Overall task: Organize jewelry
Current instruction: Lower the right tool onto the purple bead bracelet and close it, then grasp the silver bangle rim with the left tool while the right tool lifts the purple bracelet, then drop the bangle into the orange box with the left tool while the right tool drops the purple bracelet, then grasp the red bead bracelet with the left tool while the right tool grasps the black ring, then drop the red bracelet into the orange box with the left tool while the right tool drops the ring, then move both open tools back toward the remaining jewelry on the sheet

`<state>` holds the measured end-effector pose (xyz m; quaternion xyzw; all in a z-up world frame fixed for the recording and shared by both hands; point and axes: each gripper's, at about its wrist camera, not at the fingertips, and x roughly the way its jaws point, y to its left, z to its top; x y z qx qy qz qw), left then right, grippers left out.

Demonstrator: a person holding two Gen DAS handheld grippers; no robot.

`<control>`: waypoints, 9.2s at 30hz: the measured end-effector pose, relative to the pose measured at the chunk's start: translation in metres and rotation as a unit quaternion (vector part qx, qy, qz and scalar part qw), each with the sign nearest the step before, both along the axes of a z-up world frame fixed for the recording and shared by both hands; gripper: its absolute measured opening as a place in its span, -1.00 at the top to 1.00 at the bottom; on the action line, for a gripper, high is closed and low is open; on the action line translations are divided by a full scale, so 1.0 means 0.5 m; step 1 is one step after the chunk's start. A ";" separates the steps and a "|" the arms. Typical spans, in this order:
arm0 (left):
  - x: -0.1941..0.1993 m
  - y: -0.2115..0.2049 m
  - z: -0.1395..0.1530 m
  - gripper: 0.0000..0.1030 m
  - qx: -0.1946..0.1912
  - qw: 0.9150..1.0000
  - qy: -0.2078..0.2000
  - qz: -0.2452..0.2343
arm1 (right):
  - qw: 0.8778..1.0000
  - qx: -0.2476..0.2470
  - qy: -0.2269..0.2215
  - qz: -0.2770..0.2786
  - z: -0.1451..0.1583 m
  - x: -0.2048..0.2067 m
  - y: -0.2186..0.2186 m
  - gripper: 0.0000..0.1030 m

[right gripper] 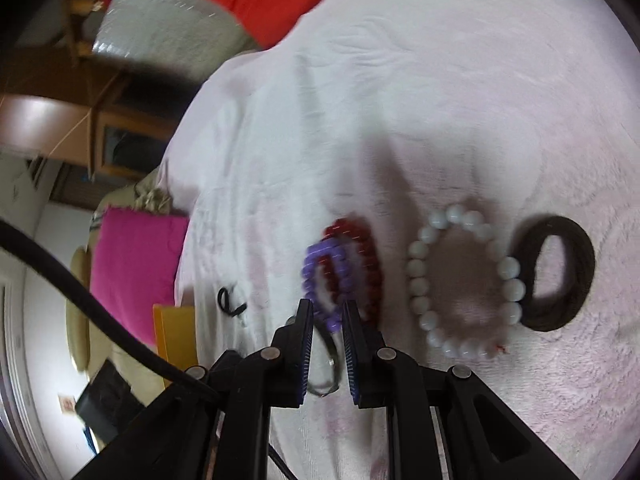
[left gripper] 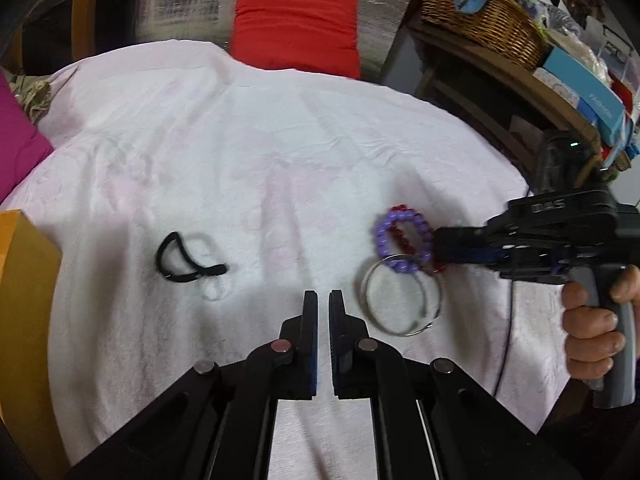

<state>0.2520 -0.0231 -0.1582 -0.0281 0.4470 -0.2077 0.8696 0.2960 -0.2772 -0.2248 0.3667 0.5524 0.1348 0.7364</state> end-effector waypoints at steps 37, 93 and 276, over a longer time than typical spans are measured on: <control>0.039 -0.149 -0.054 -0.38 -0.022 0.998 0.040 -0.044 | 0.993 0.025 -0.089 -0.071 0.042 -0.004 -0.082 0.79; -0.092 0.408 0.086 -0.20 0.103 0.917 -0.061 0.381 | 0.950 0.084 -0.235 0.188 0.183 -0.050 0.490 0.79; -0.109 0.182 0.122 -0.55 0.174 0.926 -0.167 0.291 | 0.966 -0.123 -0.216 0.070 0.178 -0.123 0.178 0.04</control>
